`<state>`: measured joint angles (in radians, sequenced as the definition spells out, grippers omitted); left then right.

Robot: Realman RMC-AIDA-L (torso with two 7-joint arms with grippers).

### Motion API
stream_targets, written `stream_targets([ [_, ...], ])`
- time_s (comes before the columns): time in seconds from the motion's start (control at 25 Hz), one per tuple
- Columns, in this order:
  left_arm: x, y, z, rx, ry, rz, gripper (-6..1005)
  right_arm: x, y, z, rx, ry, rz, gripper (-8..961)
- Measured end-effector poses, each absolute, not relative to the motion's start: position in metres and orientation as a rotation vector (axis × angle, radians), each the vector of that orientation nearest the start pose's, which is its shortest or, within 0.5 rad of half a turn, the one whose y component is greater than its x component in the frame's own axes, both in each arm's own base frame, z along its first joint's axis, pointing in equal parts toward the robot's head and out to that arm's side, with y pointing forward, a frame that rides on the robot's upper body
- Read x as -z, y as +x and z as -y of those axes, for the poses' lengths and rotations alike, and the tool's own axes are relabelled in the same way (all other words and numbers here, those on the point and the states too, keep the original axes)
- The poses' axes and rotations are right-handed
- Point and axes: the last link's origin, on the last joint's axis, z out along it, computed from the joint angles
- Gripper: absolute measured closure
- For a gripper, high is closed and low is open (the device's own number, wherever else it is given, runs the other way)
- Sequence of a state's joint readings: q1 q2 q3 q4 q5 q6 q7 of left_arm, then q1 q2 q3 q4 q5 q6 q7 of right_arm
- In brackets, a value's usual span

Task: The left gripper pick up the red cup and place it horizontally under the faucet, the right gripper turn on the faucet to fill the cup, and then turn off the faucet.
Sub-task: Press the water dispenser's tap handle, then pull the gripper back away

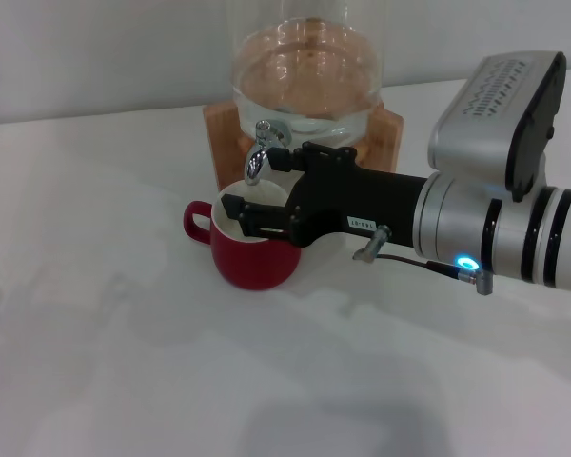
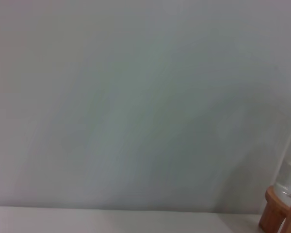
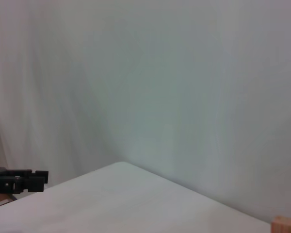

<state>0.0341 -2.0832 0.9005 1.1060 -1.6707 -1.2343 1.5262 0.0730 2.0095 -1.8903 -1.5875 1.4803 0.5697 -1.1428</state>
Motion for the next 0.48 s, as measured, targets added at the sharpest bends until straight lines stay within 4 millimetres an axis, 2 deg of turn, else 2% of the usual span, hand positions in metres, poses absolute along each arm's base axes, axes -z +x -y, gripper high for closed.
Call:
stream_targets([
  [0.48, -0.099, -0.341, -0.256, 0.763, -1.986, 0.918, 124, 0.025, 0.147, -0.303, -0.660, -2.391, -0.575, 158],
])
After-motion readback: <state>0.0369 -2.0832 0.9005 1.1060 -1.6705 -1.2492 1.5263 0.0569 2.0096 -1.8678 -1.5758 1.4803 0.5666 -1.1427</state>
